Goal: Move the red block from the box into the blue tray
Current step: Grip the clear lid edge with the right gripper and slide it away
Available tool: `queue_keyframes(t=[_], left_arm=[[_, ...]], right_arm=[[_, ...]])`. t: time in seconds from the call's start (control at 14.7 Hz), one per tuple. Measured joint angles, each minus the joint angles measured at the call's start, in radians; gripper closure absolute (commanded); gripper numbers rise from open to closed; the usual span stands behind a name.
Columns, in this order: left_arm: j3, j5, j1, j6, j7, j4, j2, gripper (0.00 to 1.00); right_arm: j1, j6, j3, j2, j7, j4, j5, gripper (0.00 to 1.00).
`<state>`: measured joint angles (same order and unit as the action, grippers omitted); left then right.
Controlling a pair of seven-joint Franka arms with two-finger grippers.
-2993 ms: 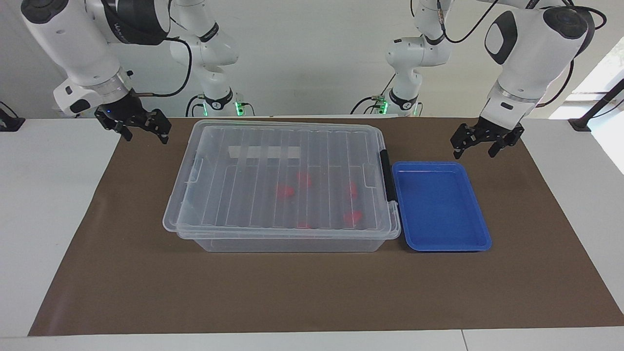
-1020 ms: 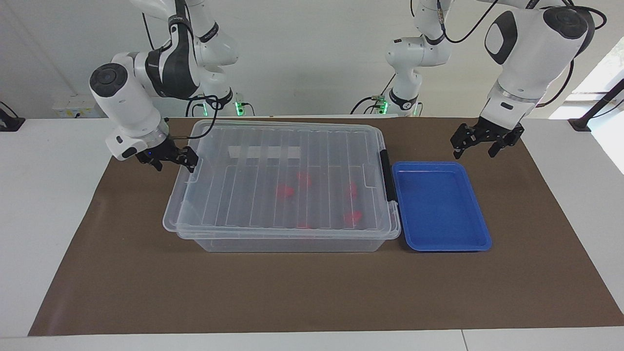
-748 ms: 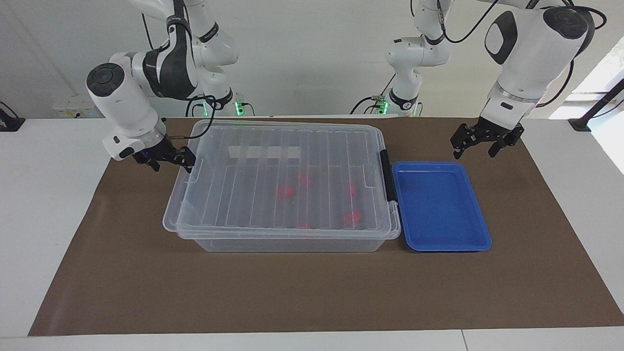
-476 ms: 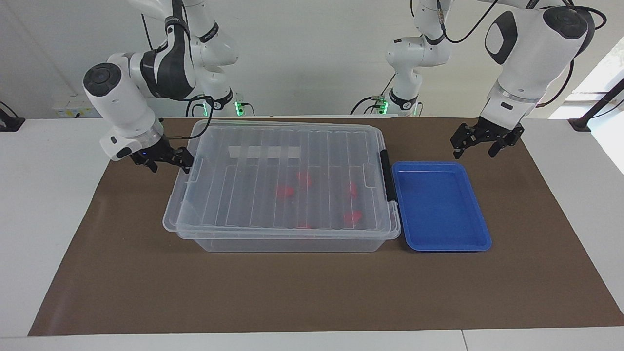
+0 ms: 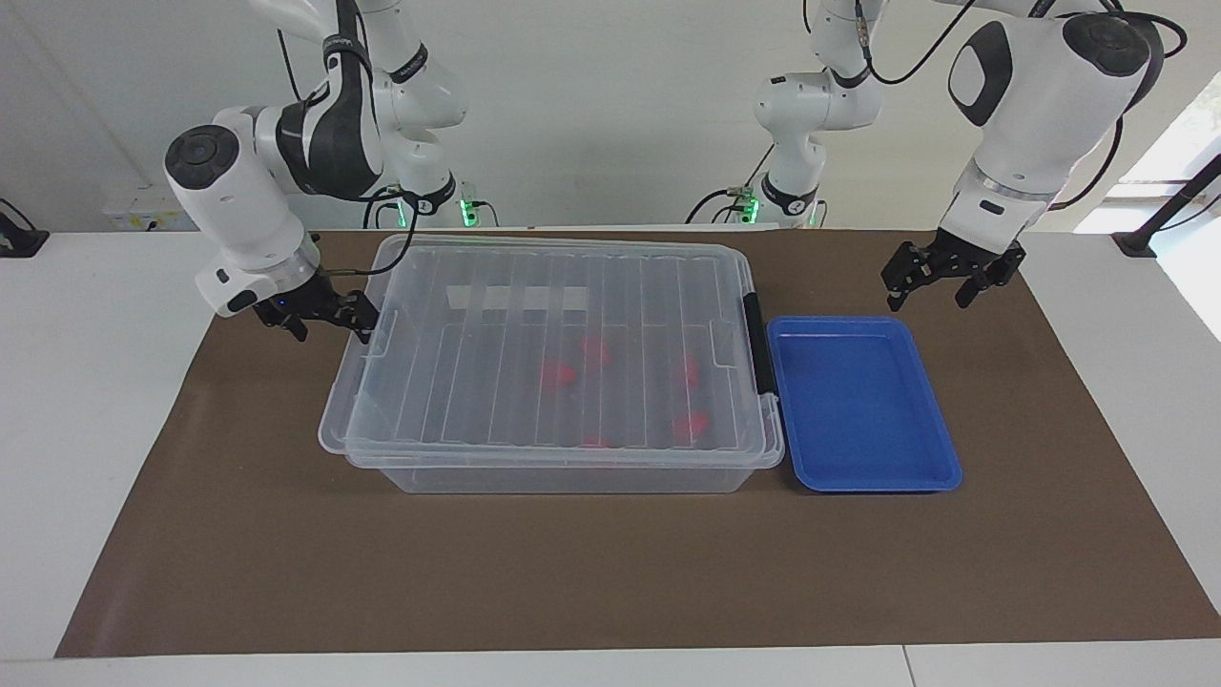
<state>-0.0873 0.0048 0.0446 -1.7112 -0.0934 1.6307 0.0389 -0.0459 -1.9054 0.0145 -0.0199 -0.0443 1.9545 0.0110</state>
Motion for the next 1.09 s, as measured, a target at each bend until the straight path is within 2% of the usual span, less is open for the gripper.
queue_keyframes(t=[1.09], left_arm=[[0.0, 0.0, 0.0, 0.0, 0.0, 0.001, 0.0, 0.0]], right_arm=[[0.0, -0.016, -0.104, 0.006, 0.154, 0.001, 0.024, 0.0]])
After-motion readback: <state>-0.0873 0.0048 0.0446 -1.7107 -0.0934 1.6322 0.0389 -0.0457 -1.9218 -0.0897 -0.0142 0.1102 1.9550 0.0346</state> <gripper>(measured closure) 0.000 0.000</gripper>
